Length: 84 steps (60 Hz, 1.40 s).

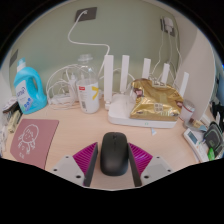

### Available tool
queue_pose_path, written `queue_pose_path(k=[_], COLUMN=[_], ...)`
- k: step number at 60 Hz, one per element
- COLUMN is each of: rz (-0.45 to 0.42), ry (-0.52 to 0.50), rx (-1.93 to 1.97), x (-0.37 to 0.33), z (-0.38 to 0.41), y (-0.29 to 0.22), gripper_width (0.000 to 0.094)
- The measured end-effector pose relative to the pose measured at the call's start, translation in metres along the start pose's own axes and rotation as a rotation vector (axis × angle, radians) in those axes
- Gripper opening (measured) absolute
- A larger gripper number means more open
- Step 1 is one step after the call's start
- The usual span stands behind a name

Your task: Arrange mouse

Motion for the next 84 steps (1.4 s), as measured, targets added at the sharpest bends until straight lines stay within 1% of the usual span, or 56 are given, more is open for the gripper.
queue_pose_path(k=[2,6,15,18,21,25,30,32,38,41,43,47,49,53,57,59,62,65,74,81,84], rz=[-0.001,0.002,0.021,0.033,0.025,-0.023,-0.119,-0.162,-0.312,-0.359,-0.373,-0.361,-0.323,-0.224,-0.123,-0.072,-0.027,-0.017,0.020,0.014,0.000], ry=[-0.018,-0.004,0.028,0.051,0.093,0.150,0.197,0.201,0.165,0.112,0.069,-0.006,-0.053,-0.111,-0.140,-0.135,-0.120,-0.121,-0.106,-0.080,-0.060], rx=[0.003,-0.009,-0.048,-0.039,-0.028,0.017,0.060,0.073,0.088,0.079,0.071,0.047,0.036,0.018,0.010,0.010,0.000,-0.007,-0.015,-0.023,-0.025], x=[0.000,0.001,-0.001,-0.005,-0.014,-0.036,-0.074,-0.090,-0.135,-0.147,-0.148,-0.136,-0.120,-0.081,-0.039,-0.022,-0.005,0.006,0.011,-0.013,-0.031], z=[0.004,0.006,0.008,0.005,-0.001,-0.009,-0.008,0.000,0.050,0.084,0.112,0.175,0.199,0.241,0.271,0.280,0.285,0.288,0.292,0.291,0.291], y=[0.000,0.000,-0.002,-0.002,-0.006,-0.027,-0.071,-0.092,-0.156,-0.174,-0.179,-0.172,-0.163,-0.123,-0.072,-0.052,-0.030,-0.018,-0.003,-0.010,-0.017], gripper_width=[0.0478,0.0460,0.0358,0.0355,0.0346,0.0345,0.0345,0.0346,0.0347,0.0347,0.0346,0.0344,0.0344,0.0343,0.0343,0.0344,0.0347,0.0368,0.0500,0.0871,0.0838])
Point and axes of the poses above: the point between the fingertips, and its own axes, seen from behind it with the camera up: z to the left, y down, x forward, the way the camera looks, the point moved 7 cm from there along -x, backward, against the way the camera looks, and after that the axes turned 7 degrees about -y, right-handed, at the moved point
